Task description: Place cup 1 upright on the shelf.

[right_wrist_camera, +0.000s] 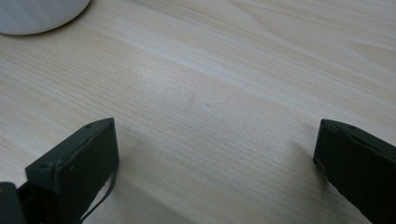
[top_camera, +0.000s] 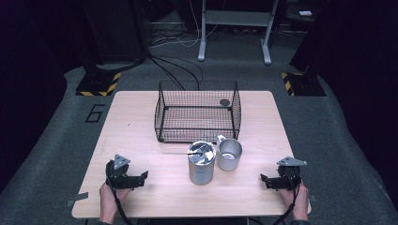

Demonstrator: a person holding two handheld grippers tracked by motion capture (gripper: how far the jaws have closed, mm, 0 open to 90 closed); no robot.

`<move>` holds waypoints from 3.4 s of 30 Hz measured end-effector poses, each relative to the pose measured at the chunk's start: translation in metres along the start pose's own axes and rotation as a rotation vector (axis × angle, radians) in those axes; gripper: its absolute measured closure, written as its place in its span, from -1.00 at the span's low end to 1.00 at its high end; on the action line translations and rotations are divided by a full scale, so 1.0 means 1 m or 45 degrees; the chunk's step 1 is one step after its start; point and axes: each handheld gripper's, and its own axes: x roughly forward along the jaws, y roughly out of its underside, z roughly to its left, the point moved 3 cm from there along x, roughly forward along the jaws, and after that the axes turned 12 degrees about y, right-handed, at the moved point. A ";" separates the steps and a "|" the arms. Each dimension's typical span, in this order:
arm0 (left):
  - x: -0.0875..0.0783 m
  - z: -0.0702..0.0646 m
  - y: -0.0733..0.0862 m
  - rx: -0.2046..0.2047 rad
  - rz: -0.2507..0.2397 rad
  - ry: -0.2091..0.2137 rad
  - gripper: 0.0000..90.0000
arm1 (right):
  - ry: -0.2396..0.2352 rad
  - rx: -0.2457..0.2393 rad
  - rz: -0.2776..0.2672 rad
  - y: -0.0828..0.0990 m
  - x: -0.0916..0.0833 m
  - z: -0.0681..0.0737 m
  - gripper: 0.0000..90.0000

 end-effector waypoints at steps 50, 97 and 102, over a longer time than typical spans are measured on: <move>-0.011 -0.120 -0.094 0.379 -0.111 0.480 -1.00 | 0.001 -0.014 -0.013 0.000 0.000 0.000 -1.00; 0.052 -0.161 -0.123 0.467 -0.162 0.653 -1.00 | 0.004 -0.016 -0.017 0.000 0.000 0.000 -1.00; 0.055 -0.164 -0.124 0.476 -0.166 0.637 -1.00 | 0.005 -0.016 -0.016 0.000 0.000 0.000 -1.00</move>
